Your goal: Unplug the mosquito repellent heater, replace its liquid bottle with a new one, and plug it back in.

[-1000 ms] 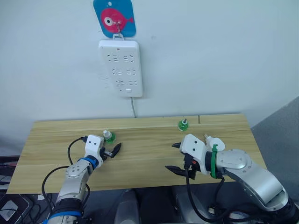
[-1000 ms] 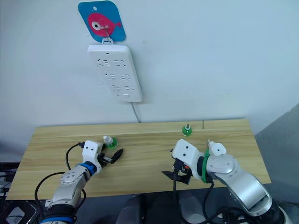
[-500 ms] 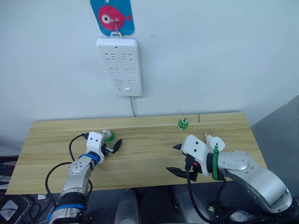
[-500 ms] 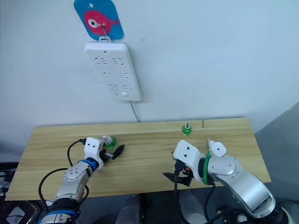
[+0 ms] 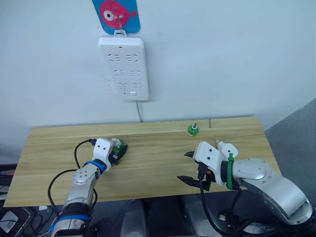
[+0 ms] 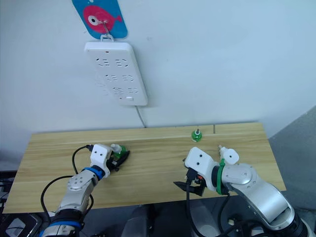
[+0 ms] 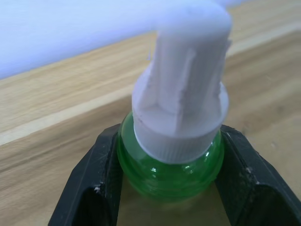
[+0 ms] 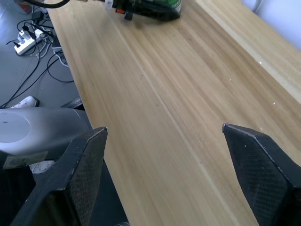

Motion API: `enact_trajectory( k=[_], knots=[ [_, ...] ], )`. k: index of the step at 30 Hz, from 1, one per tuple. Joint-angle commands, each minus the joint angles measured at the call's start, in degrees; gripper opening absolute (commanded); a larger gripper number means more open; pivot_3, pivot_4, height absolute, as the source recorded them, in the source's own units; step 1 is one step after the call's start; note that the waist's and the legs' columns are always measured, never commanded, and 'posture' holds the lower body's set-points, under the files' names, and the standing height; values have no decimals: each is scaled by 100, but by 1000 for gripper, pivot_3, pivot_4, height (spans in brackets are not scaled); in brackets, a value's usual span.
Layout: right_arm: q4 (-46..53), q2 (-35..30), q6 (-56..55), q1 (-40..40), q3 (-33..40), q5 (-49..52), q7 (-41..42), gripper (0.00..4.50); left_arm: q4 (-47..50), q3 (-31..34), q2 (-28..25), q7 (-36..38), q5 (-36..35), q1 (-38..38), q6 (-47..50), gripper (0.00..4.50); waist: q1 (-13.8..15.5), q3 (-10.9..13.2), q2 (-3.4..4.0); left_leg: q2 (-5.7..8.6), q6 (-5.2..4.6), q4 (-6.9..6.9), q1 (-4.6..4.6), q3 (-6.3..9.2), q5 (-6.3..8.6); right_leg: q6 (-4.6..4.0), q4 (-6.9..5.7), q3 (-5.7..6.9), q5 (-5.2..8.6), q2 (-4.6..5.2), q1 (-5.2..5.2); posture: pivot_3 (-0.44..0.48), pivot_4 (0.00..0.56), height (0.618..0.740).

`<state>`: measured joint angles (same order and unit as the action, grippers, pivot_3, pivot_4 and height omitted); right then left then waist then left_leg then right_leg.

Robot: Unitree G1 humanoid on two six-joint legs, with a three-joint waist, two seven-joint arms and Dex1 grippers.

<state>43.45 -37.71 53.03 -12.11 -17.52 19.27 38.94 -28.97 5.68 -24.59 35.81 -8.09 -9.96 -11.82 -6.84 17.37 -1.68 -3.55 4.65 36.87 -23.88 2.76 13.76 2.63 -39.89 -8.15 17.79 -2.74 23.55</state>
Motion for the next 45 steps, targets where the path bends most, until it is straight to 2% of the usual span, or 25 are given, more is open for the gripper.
enact_trajectory(
  k=[1,5,7,12,20,33,36,39,43,45],
  knots=[
    [43,43,-203,-248,235,313,272,4098,1523,-289,-309,876,-489,297,602,2265,-8,-3,-4,1,5,-1,-1,1,-2,0,-1,1,0,2,0,-186,258,729],
    [-294,77,-301,-766,274,621,672,4098,3144,-639,-958,2003,-1312,411,1991,2265,-16,-12,-16,1,24,-2,-5,17,-12,-1,-4,21,-1,3,0,-165,226,729],
    [-574,192,-246,-1234,265,810,853,4098,3774,-810,-1398,2543,-1664,176,2625,2265,-37,-22,-19,2,22,-1,-7,22,-11,-3,-4,27,-3,3,0,-145,191,729],
    [-1197,683,-48,-2065,180,1054,870,4098,4210,-1046,-1920,3201,-1925,-434,3320,2265,-106,-107,-18,3,24,2,-21,50,-13,-25,-4,64,-18,4,1,-129,146,729],
    [-1741,1353,56,-2576,-39,1115,781,4098,4266,-1304,-2084,3544,-1855,-1045,3700,2265,-118,-322,-16,2,47,4,-86,101,-27,-48,-18,117,-29,7,52,-118,105,729],
    [-2152,1786,-125,-2734,-368,942,770,4098,4179,-1305,-2000,3619,-1735,-1143,3583,2265,-120,-579,-17,12,68,17,-81,124,-46,-51,-82,131,-30,5,54,-96,80,729],
    [-2237,1818,-222,-2746,-439,857,780,3475,4191,-1283,-1995,3615,-1737,-1129,3550,2265,-120,-616,-17,13,69,18,-75,133,-55,-52,-100,136,-29,2,54,-92,76,729],
    [-2291,1823,-377,-2739,-511,762,787,2595,4194,-1271,-1995,3609,-1737,-1088,3504,2265,-121,-642,-15,13,73,18,-72,140,-67,-62,-108,142,-35,1,53,-91,74,729],
    [-2301,1799,-521,-2724,-567,694,833,1154,4161,-1254,-1962,3578,-1747,-1063,3464,2265,-123,-685,-12,13,73,18,-71,148,-78,-71,-115,149,-41,-2,53,-93,68,729],
    [-2299,1810,-591,-2705,-556,683,851,1077,4160,-1224,-1931,3559,-1807,-1056,3499,2265,-123,-727,-14,13,73,18,-71,152,-80,-72,-116,153,-41,-2,52,-95,65,729]
  ],
)
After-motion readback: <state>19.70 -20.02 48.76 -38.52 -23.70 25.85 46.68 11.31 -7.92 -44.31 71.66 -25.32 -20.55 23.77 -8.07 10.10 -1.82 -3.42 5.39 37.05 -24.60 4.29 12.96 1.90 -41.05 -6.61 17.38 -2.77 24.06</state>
